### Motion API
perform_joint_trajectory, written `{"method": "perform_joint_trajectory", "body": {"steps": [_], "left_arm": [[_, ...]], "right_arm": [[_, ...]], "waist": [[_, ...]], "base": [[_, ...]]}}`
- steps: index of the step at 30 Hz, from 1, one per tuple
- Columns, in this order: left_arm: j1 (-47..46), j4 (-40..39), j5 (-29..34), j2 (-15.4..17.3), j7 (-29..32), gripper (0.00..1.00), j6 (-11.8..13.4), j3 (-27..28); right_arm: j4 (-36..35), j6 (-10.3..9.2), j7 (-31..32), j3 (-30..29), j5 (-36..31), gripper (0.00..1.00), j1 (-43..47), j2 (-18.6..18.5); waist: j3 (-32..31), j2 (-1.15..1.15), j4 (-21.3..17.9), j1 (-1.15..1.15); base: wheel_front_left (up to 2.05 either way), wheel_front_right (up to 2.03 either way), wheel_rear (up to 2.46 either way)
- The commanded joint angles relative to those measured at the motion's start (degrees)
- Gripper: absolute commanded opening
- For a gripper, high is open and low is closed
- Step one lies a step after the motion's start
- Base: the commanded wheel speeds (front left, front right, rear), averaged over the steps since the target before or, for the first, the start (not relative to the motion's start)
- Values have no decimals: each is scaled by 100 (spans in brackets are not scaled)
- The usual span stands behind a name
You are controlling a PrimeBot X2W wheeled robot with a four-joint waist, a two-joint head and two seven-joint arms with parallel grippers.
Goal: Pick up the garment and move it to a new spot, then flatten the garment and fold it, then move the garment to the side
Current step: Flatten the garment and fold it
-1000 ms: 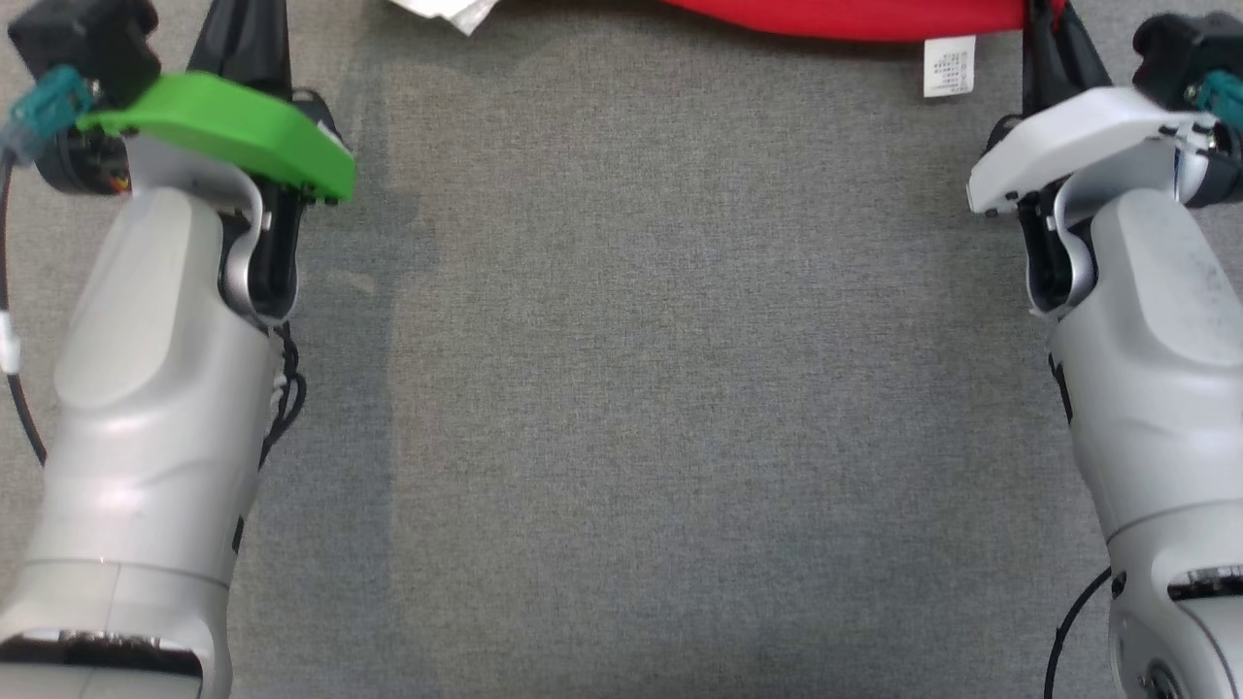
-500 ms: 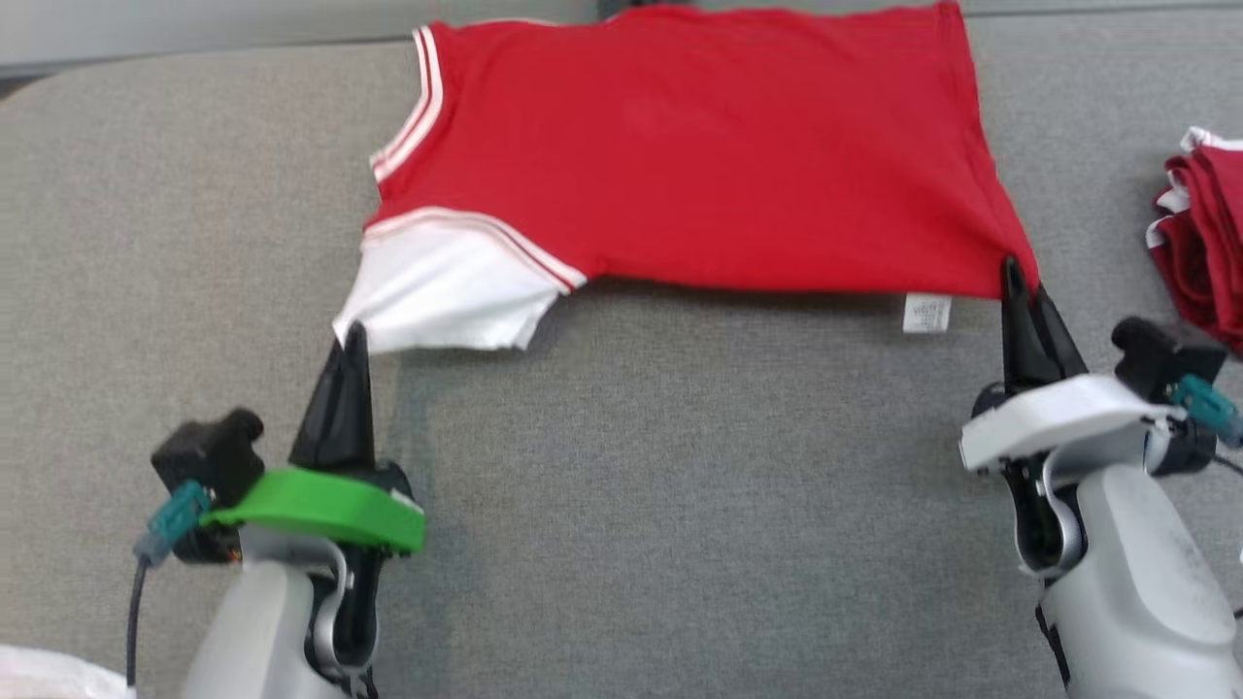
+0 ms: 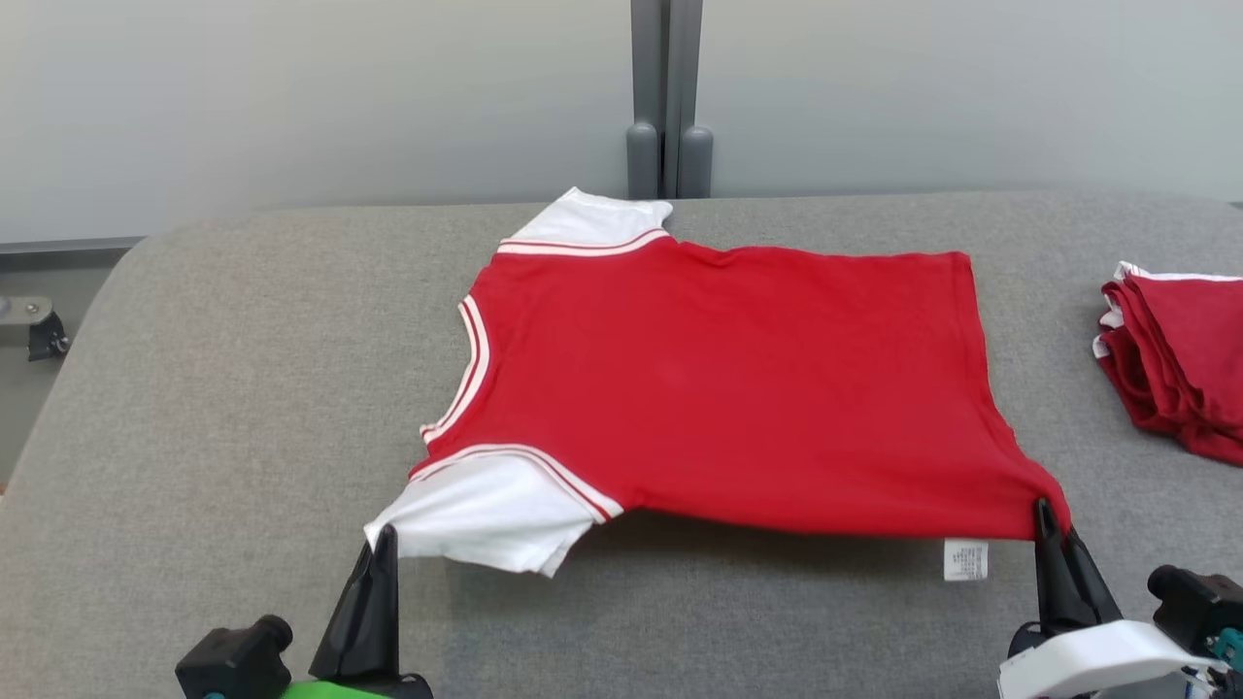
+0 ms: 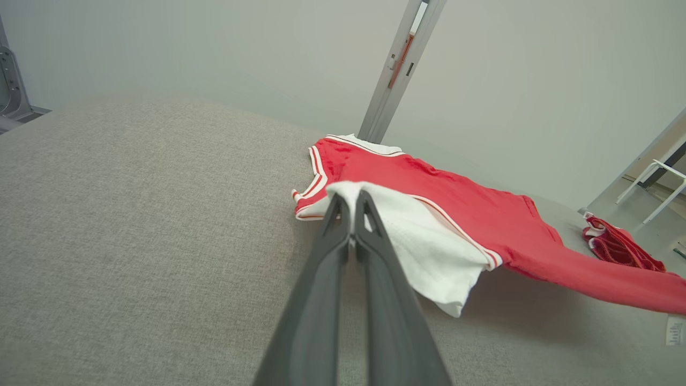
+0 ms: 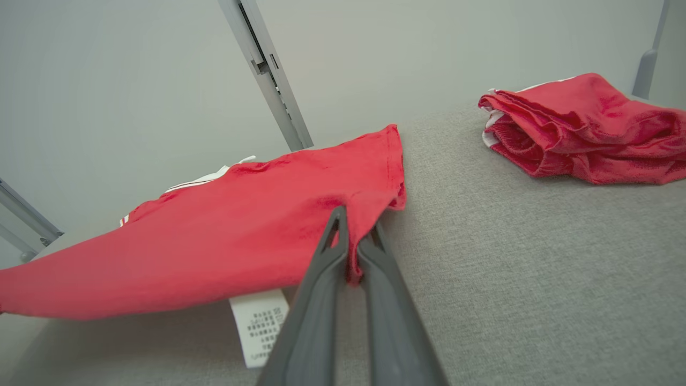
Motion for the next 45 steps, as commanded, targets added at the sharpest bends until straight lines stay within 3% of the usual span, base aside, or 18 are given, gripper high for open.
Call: {"method": "perform_joint_trajectory", "body": {"steps": [1,8,27,36,45], "left_arm": [[187,-146,3,41,64,0,80,3],[484,-133,-77,-6,222,0,178,-108],[-98,932,-168,-186,42,0,-67,-281],[-1403,1813,-131,-413,-212,0,-289,-240],[-3047,3063,-93,-592,-563,0,-440,19]], "right_arm": [[-117,-10,77,-47,32,0,183,14],[-18,-10,253,-178,19,0,383,77],[1022,-10,68,71,75,0,-112,107],[1249,-10,53,211,357,0,-663,114],[1766,-10,27,327,277,0,-1825,95]], "waist": [[-180,0,103,1],[-151,0,62,1],[-38,0,13,1],[364,0,-182,1],[1151,0,-525,1]], "base": [[0,0,0],[0,0,0],[0,0,0],[0,0,0],[0,0,0]]}}
